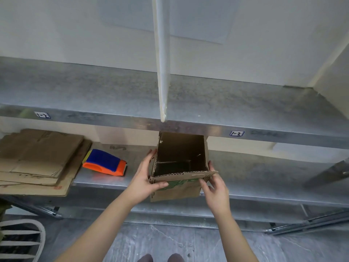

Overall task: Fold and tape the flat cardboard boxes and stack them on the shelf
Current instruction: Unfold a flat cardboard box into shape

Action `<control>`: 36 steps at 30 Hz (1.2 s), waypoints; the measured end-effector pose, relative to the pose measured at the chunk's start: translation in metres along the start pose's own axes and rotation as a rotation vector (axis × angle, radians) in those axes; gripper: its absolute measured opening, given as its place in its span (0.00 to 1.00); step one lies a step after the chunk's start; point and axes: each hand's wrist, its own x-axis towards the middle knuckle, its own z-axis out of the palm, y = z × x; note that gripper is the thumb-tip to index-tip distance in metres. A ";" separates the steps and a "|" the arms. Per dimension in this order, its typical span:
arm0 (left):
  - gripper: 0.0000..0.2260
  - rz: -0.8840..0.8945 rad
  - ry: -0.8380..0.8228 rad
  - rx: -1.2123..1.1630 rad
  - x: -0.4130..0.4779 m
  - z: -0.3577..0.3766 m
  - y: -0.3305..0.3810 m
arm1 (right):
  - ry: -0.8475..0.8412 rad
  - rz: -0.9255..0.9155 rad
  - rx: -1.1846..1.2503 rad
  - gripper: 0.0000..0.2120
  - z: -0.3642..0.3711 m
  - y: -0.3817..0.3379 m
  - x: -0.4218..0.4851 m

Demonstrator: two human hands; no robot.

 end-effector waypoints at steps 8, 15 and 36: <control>0.30 0.036 -0.141 0.200 0.006 -0.008 -0.006 | -0.178 0.139 0.183 0.25 -0.015 -0.004 0.010; 0.25 -0.091 0.041 0.099 0.017 -0.013 0.000 | -0.043 0.260 0.217 0.21 -0.016 -0.001 0.021; 0.40 -0.271 -0.350 0.053 0.078 -0.010 0.020 | -0.325 0.359 0.149 0.57 -0.045 0.000 0.060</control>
